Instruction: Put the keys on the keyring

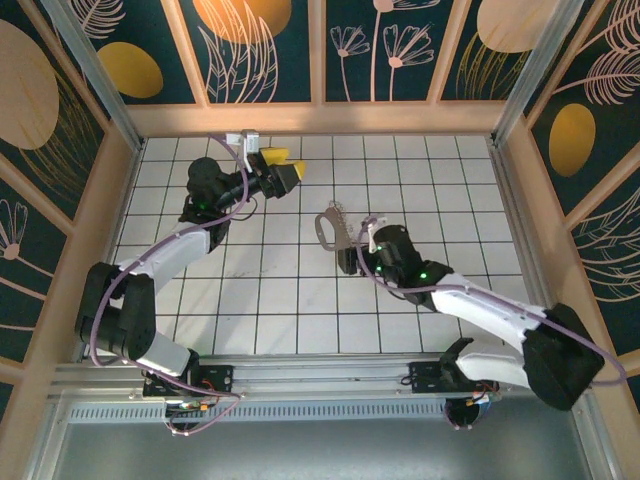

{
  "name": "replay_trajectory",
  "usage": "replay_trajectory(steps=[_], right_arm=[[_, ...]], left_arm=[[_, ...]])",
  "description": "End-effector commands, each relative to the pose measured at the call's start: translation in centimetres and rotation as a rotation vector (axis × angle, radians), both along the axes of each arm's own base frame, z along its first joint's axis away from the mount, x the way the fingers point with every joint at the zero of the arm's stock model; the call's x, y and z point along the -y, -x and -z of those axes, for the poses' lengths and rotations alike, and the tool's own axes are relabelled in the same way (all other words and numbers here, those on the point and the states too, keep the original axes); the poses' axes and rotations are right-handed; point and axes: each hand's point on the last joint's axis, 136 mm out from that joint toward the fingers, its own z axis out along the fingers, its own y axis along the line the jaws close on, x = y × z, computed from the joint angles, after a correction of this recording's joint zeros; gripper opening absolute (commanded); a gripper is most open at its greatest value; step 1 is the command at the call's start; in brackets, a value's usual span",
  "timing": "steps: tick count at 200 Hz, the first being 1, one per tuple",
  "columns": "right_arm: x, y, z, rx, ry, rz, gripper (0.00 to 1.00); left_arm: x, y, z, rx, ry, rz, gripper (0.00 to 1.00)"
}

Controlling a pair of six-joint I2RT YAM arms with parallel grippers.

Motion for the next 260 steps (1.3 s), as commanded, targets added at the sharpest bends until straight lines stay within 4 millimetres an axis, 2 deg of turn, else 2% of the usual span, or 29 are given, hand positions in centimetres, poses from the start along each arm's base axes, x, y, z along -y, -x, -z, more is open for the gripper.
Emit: replay_trajectory(steps=[1,12,18,45,50,55,77,101,124,147,175,208,241,260], right_arm=[[1.5,-0.3,-2.4,0.023,-0.028,0.052,0.93],[2.2,-0.8,-3.8,0.053,-0.045,0.076,0.94],[2.8,-1.3,-4.7,0.077,-0.054,0.100,0.99],[5.8,-3.7,-7.6,0.146,-0.076,0.214,0.99],[5.9,-3.9,-8.1,0.153,-0.086,0.216,0.99],[7.0,-4.6,-8.4,0.162,-0.088,0.252,0.99],[9.6,-6.2,-10.4,0.236,-0.091,0.361,0.99],[12.2,-7.6,-12.1,0.310,-0.122,0.490,0.99],[13.6,-8.9,-12.0,0.332,-0.145,0.562,0.99],[15.2,-9.8,-11.5,0.372,-0.169,0.631,0.99],[17.0,-9.8,-10.6,0.464,-0.254,0.696,0.99],[18.9,-10.6,-9.0,0.467,-0.125,0.718,0.99],[20.3,-11.0,-8.3,0.489,-0.087,0.718,0.99],[22.1,-10.9,-7.7,0.493,-0.036,0.784,0.99]], left_arm=[[-0.7,1.1,-1.8,0.063,0.000,-0.007,0.99],[-0.9,1.3,-1.9,0.072,-0.009,-0.021,0.99],[-1.0,1.4,-2.0,0.075,-0.016,-0.030,0.99],[-2.1,1.8,-2.5,0.099,-0.038,-0.104,0.99],[-2.4,1.8,-2.5,0.100,-0.041,-0.123,0.99],[-2.7,1.8,-2.5,0.102,-0.045,-0.142,0.99],[-4.6,1.6,-2.1,0.110,-0.073,-0.274,0.99],[-7.5,2.6,-2.3,0.197,-0.056,-0.440,0.99],[-9.9,4.9,-2.9,0.336,-0.061,-0.558,0.99],[-13.1,5.0,-1.7,0.360,-0.181,-0.750,0.99],[-16.6,5.0,1.0,0.367,-0.317,-0.949,0.99],[-20.3,5.2,4.8,0.309,-0.391,-1.140,0.99],[-22.8,5.9,8.4,0.264,-0.430,-1.253,0.99],[-24.2,5.9,10.6,0.221,-0.469,-1.302,0.99]])
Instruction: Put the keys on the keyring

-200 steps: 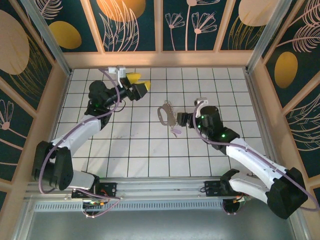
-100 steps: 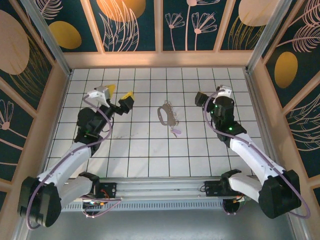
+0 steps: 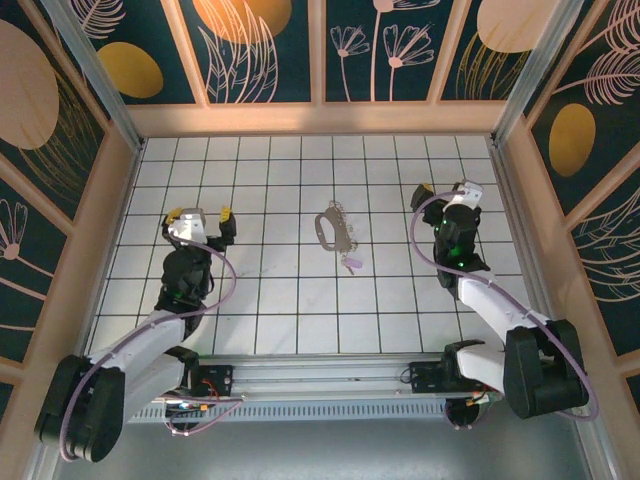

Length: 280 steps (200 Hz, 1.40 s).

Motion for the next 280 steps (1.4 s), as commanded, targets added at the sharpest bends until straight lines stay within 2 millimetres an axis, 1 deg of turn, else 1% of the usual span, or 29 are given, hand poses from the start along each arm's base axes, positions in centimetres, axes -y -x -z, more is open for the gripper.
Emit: replay_trajectory(steps=[1,23,32,61,80,113,133,141,158,159,172,183,191,213,225,235,238,239,243,246,247,249,257,266,275,280], right_arm=[[1.8,-0.1,-0.5,0.044,0.050,0.069,0.99],[4.1,0.4,0.2,0.051,0.066,0.164,0.99],[5.0,0.6,0.7,0.036,0.081,0.196,0.99],[6.7,0.9,2.6,-0.005,0.120,0.249,0.99],[6.5,0.8,3.7,-0.026,0.141,0.234,0.99],[6.6,0.9,5.9,-0.055,0.196,0.227,0.99],[6.9,1.6,7.2,-0.051,0.219,0.234,0.99],[6.8,1.7,6.9,-0.030,0.221,0.233,0.99],[6.2,2.2,6.2,0.045,0.202,0.173,0.99],[6.3,2.2,5.9,0.059,0.199,0.175,0.99],[6.5,2.7,6.5,0.069,0.183,0.169,0.99],[6.5,3.2,6.4,0.102,0.179,0.159,0.99],[6.3,3.0,6.7,0.085,0.170,0.136,0.99],[5.9,2.7,6.8,0.086,0.167,0.091,0.99],[5.4,2.5,6.9,0.088,0.171,0.052,0.99],[4.8,2.4,7.4,0.079,0.177,0.012,0.99],[4.8,2.3,7.2,0.089,0.178,0.009,0.99],[4.8,2.3,7.6,0.078,0.178,0.008,0.99],[4.7,2.3,8.0,0.075,0.178,0.005,0.99],[4.7,2.3,7.9,0.089,0.186,0.004,0.99],[4.7,2.3,7.6,0.104,0.188,0.005,0.99],[4.7,2.3,7.6,0.104,0.189,0.004,0.99],[4.3,1.7,8.4,0.053,0.181,-0.029,0.99],[3.9,1.2,8.3,0.056,0.184,-0.063,0.99],[3.8,0.7,8.9,0.016,0.174,-0.086,0.99],[3.8,0.4,8.8,0.017,0.168,-0.093,0.99]], left_arm=[[-3.1,0.5,-0.4,0.061,0.003,-0.155,0.99],[-4.5,0.5,2.1,0.033,0.004,-0.229,0.99],[-4.8,0.3,3.0,0.008,-0.022,-0.242,0.99],[-5.4,0.1,4.3,-0.005,-0.026,-0.245,0.99],[-5.3,0.1,4.8,0.002,-0.028,-0.221,0.99],[-4.8,-1.4,5.7,-0.035,-0.048,-0.165,0.99],[-4.9,-2.2,6.2,-0.060,-0.036,-0.146,0.99],[-4.9,-2.3,6.3,-0.065,-0.028,-0.128,0.99],[-4.8,-2.6,6.7,-0.074,-0.013,-0.080,0.99],[-4.8,-2.6,6.7,-0.072,-0.013,-0.077,0.99],[-4.2,-2.7,7.3,-0.080,-0.022,-0.030,0.99],[-4.4,-2.8,7.2,-0.063,-0.016,-0.037,0.99],[-4.2,-3.4,7.7,-0.102,-0.018,-0.016,0.99],[-4.2,-4.3,8.1,-0.134,0.002,0.020,0.99],[-4.4,-4.4,8.2,-0.141,0.013,0.025,0.99],[-4.5,-4.6,8.2,-0.142,0.020,0.019,0.99],[-4.6,-4.6,8.3,-0.144,0.020,0.017,0.99],[-4.6,-4.6,8.2,-0.143,0.021,0.016,0.99],[-4.7,-4.7,8.3,-0.146,0.025,0.011,0.99],[-4.8,-4.7,8.3,-0.147,0.027,0.004,0.99],[-4.9,-4.7,8.3,-0.147,0.028,0.002,0.99],[-4.9,-4.7,8.3,-0.147,0.029,-0.002,0.99],[-5.0,-4.8,8.4,-0.152,0.031,-0.007,0.99],[-5.1,-4.8,8.4,-0.152,0.033,-0.008,0.99],[-5.0,-4.8,8.4,-0.154,0.032,-0.008,0.99],[-5.1,-4.8,8.4,-0.154,0.034,-0.012,0.99]])
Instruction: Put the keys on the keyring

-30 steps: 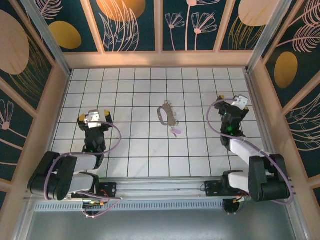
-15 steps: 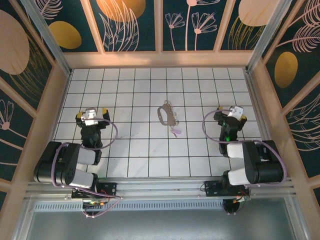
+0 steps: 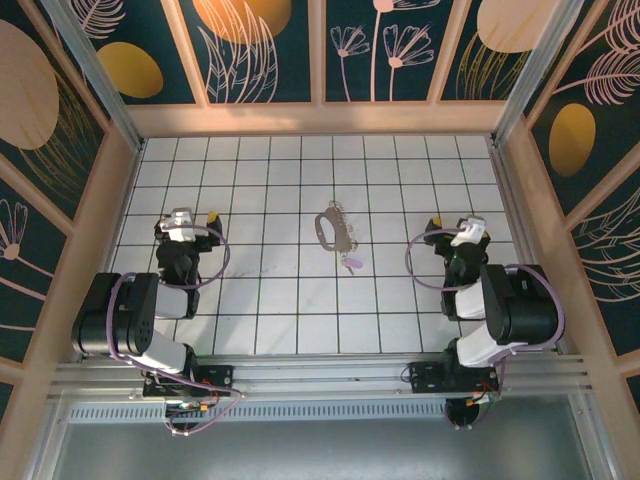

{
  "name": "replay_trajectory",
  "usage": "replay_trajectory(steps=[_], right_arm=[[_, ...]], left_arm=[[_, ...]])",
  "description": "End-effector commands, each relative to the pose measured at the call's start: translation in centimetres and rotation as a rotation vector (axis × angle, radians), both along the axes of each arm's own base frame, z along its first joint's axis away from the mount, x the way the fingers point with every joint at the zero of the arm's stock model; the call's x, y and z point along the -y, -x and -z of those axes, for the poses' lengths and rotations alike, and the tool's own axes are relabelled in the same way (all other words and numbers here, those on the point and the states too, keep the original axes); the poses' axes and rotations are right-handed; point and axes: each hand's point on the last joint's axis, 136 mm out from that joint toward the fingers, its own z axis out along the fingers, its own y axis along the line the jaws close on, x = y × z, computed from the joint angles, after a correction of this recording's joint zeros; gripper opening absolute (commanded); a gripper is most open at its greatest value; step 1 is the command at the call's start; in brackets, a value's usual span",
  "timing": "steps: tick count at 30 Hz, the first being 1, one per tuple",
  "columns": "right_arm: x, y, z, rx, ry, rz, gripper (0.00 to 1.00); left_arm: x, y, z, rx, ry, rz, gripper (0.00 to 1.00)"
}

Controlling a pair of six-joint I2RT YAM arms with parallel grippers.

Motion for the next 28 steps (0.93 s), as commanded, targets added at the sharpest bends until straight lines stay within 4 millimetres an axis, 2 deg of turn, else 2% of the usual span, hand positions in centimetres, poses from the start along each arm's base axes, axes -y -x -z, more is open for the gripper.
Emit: replay_trajectory(steps=[1,3,28], right_arm=[[-1.0,-1.8,-1.2,0.021,-0.008,-0.095,0.99],[-0.9,-1.8,-1.2,0.020,-0.010,-0.092,0.99],[-1.2,-1.9,-1.1,0.014,-0.009,-0.112,0.99]], left_arm=[[-0.1,-0.5,0.0,-0.006,0.025,0.004,0.99],[-0.7,-0.7,0.1,-0.015,0.034,-0.035,0.99],[-1.3,-0.5,0.1,-0.009,0.037,-0.073,0.99]])
